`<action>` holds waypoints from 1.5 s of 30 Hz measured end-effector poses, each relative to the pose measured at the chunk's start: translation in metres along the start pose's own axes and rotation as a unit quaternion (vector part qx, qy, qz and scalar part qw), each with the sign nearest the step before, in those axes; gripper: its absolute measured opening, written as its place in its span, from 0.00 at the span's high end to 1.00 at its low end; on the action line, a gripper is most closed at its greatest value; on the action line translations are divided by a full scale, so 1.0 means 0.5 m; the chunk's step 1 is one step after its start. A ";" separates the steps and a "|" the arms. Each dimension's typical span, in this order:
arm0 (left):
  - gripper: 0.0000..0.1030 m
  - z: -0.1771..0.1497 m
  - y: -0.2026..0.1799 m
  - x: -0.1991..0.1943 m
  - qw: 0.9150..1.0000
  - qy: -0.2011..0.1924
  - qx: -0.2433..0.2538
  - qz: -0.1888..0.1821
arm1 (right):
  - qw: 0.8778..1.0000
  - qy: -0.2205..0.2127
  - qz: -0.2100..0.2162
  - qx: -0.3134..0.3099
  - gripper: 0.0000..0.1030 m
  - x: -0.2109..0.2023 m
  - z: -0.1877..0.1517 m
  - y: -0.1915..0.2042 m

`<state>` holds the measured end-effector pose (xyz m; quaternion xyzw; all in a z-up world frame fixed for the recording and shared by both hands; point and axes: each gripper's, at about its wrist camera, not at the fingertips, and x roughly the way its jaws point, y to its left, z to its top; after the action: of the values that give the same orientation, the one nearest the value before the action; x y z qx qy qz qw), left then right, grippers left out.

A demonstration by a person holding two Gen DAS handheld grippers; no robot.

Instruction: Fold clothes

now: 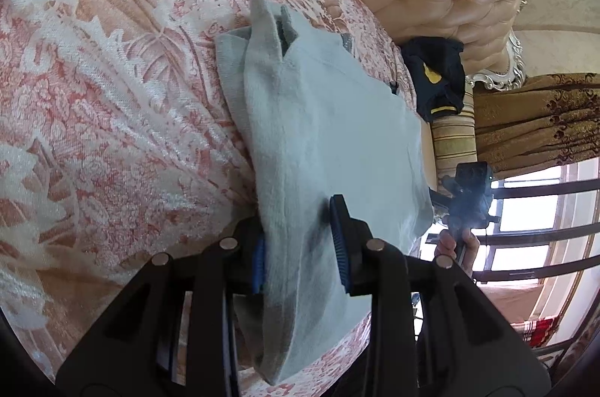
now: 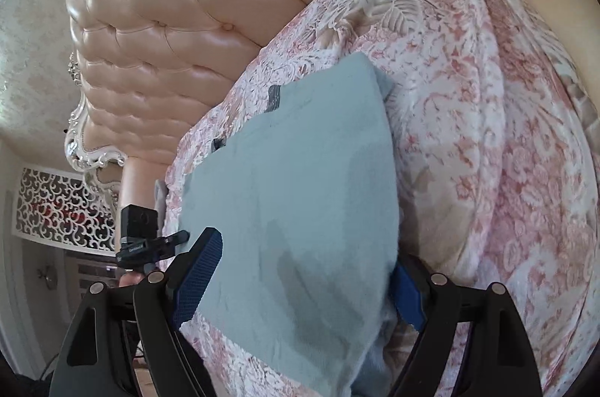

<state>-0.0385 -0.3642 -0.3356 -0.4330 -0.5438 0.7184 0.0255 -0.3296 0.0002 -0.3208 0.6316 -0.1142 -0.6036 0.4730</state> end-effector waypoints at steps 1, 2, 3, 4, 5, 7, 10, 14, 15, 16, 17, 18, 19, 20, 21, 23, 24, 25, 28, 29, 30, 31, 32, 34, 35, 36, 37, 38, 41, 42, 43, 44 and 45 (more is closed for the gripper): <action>0.66 0.000 0.004 -0.002 1.000 0.001 0.002 -0.010 | 1.000 0.000 -0.010 -0.008 0.17 0.005 0.000 0.008; 0.65 0.000 0.008 -0.004 1.000 0.001 0.003 -0.022 | 1.000 -0.001 -0.020 -0.015 0.17 0.009 -0.001 0.016; 0.65 0.001 0.013 -0.006 0.999 0.002 0.004 -0.035 | 0.999 -0.002 -0.030 -0.020 0.17 0.014 -0.002 0.022; 0.65 0.001 0.016 -0.007 0.999 0.002 0.006 -0.044 | 0.999 -0.006 -0.036 -0.018 0.16 0.015 -0.003 0.025; 0.65 0.001 0.018 -0.006 0.999 0.003 0.009 -0.048 | 0.999 -0.009 -0.043 -0.016 0.16 0.015 -0.004 0.028; 0.62 0.003 0.020 -0.003 0.998 0.005 0.014 -0.060 | 0.998 -0.011 -0.065 -0.024 0.16 0.010 -0.006 0.030; 0.57 0.005 0.017 0.000 0.998 0.001 0.019 -0.065 | 0.988 0.010 -0.139 -0.068 0.16 0.032 -0.008 0.070; 0.55 -0.001 -0.021 0.001 0.997 0.013 0.070 -0.036 | 0.985 0.001 -0.150 -0.083 0.00 0.053 -0.018 0.080; 0.54 -0.001 -0.028 0.000 0.996 0.013 0.082 -0.030 | 0.983 0.000 -0.159 -0.088 0.00 0.057 -0.021 0.083; 0.50 0.000 -0.029 0.001 0.996 0.012 0.081 -0.029 | 0.981 0.001 -0.169 -0.092 0.00 0.061 -0.021 0.087; 0.47 0.003 -0.024 0.003 0.997 0.010 0.071 -0.031 | 0.979 0.001 -0.178 -0.097 0.00 0.065 -0.022 0.091; 0.42 0.005 -0.020 0.005 0.997 0.009 0.064 -0.037 | 0.979 0.000 -0.177 -0.096 0.00 0.064 -0.020 0.089; 0.38 0.006 -0.019 0.005 0.997 0.009 0.059 -0.048 | 0.980 -0.002 -0.176 -0.094 0.00 0.064 -0.019 0.088; 0.38 0.007 -0.016 0.005 0.997 0.009 0.052 -0.059 | 0.981 -0.005 -0.170 -0.090 0.00 0.065 -0.019 0.084; 0.38 0.008 -0.014 0.004 0.997 0.009 0.045 -0.069 | 0.982 -0.007 -0.166 -0.088 0.00 0.063 -0.019 0.082; 0.37 0.007 -0.013 0.005 0.996 0.005 0.042 -0.073 | 0.983 -0.009 -0.161 -0.087 0.00 0.062 -0.020 0.083; 0.37 0.006 -0.014 0.006 0.997 0.003 0.042 -0.071 | 0.984 -0.010 -0.159 -0.085 0.00 0.061 -0.021 0.083; 0.37 0.005 -0.014 0.007 0.997 0.000 0.043 -0.070 | 0.983 -0.010 -0.160 -0.085 0.00 0.060 -0.021 0.083; 0.38 0.002 -0.018 0.009 0.997 -0.007 0.047 -0.065 | 0.983 -0.009 -0.162 -0.085 0.00 0.057 -0.021 0.084; 0.38 0.001 -0.025 0.006 0.997 -0.009 0.049 -0.065 | 0.983 -0.009 -0.162 -0.086 0.00 0.056 -0.023 0.085; 0.38 0.001 -0.031 0.004 0.996 -0.012 0.051 -0.068 | 0.983 -0.009 -0.161 -0.086 0.00 0.056 -0.024 0.085; 0.38 0.000 -0.037 0.006 0.996 -0.013 0.058 -0.060 | 0.983 -0.010 -0.159 -0.086 0.00 0.057 -0.024 0.085; 0.38 -0.001 -0.042 0.014 0.997 -0.009 0.067 -0.039 | 0.984 -0.011 -0.157 -0.083 0.00 0.056 -0.025 0.084; 0.49 -0.001 -0.036 0.021 0.998 -0.008 0.062 -0.019 | 0.984 -0.011 -0.155 -0.082 0.00 0.054 -0.025 0.083; 0.53 0.001 -0.026 0.018 0.999 -0.009 0.050 -0.020 | 0.984 -0.011 -0.156 -0.082 0.00 0.054 -0.025 0.083; 0.69 0.003 -0.016 0.016 0.999 -0.009 0.038 -0.021 | 0.984 -0.011 -0.156 -0.082 0.00 0.054 -0.025 0.084; 0.74 0.004 -0.004 0.013 0.999 -0.009 0.025 -0.026 | 0.984 -0.010 -0.157 -0.082 0.00 0.055 -0.025 0.085; 0.74 0.003 0.007 0.011 0.999 -0.009 0.014 -0.037 | 0.984 -0.011 -0.156 -0.082 0.00 0.055 -0.026 0.085; 0.75 0.000 0.009 0.009 0.999 -0.011 0.016 -0.039 | 0.985 -0.011 -0.153 -0.081 0.00 0.053 -0.026 0.083; 0.75 0.001 0.010 0.011 0.999 -0.011 0.013 -0.041 | 0.985 -0.011 -0.153 -0.081 0.00 0.054 -0.027 0.082; 0.75 0.002 0.010 0.012 0.999 -0.011 0.012 -0.041 | 0.985 -0.011 -0.153 -0.081 0.00 0.054 -0.027 0.082; 0.75 0.002 0.008 0.012 0.999 -0.010 0.013 -0.039 | 0.985 -0.011 -0.154 -0.081 0.00 0.055 -0.027 0.083; 0.76 0.003 0.006 0.012 0.999 -0.009 0.014 -0.037 | 0.985 -0.010 -0.155 -0.081 0.00 0.056 -0.027 0.084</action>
<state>-0.0419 -0.3635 -0.3418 -0.4052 -0.5500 0.7283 0.0532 -0.2933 -0.0355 -0.3107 0.5951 0.0293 -0.6834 0.4220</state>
